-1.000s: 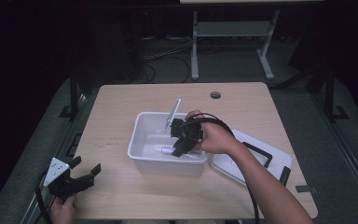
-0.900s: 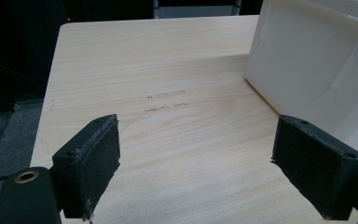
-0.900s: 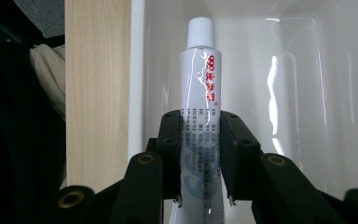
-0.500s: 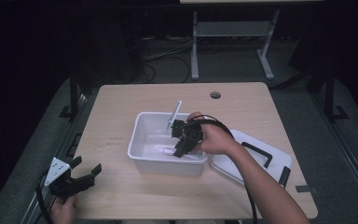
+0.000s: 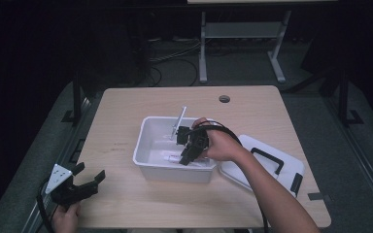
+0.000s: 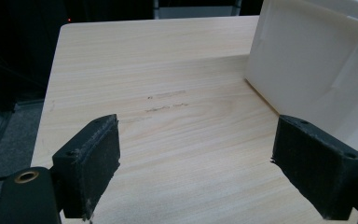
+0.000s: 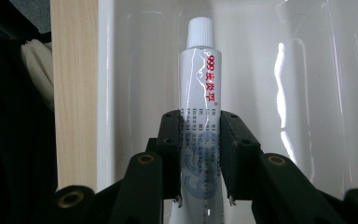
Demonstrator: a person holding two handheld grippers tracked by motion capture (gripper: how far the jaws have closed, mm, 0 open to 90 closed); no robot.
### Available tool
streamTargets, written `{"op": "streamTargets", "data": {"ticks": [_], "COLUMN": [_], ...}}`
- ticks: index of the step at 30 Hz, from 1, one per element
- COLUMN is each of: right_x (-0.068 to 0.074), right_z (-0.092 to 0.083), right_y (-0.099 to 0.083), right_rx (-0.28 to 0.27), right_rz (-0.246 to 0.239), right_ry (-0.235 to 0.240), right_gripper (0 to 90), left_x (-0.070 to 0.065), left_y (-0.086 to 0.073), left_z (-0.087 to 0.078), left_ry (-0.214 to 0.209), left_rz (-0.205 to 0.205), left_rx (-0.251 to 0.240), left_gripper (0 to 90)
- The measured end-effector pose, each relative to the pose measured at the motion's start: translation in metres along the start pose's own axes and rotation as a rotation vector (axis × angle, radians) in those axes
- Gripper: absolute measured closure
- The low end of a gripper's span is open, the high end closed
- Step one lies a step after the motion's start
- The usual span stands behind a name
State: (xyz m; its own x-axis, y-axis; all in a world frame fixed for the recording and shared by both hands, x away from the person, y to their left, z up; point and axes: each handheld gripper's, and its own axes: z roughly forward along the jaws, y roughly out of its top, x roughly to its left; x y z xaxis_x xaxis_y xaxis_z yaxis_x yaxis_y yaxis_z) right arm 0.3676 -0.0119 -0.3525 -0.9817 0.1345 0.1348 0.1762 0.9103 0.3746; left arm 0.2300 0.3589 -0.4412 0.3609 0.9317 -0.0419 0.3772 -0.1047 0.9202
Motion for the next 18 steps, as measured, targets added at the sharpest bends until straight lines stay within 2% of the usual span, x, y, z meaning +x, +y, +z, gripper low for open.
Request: {"op": "streamTargets", "data": {"ticks": [8,11,18], "right_x": [-0.001,-0.004,-0.007], "right_z": [0.003,0.005,0.010], "right_y": [0.000,-0.003,-0.008], "right_rx": [0.000,-0.026,-0.013], "right_rz": [0.006,0.025,0.043], "right_ry": [0.011,0.032,0.029], "right_gripper": [71.1,71.1,70.8], "left_x": [0.000,0.000,0.000], "left_y": [0.000,0.000,0.000], "left_z": [0.000,0.000,0.000], "left_ry": [-0.001,0.000,0.000], "left_rz": [0.002,0.001,0.006], "left_rx": [0.001,-0.001,0.003], "left_gripper": [14.1,14.1,14.1]}}
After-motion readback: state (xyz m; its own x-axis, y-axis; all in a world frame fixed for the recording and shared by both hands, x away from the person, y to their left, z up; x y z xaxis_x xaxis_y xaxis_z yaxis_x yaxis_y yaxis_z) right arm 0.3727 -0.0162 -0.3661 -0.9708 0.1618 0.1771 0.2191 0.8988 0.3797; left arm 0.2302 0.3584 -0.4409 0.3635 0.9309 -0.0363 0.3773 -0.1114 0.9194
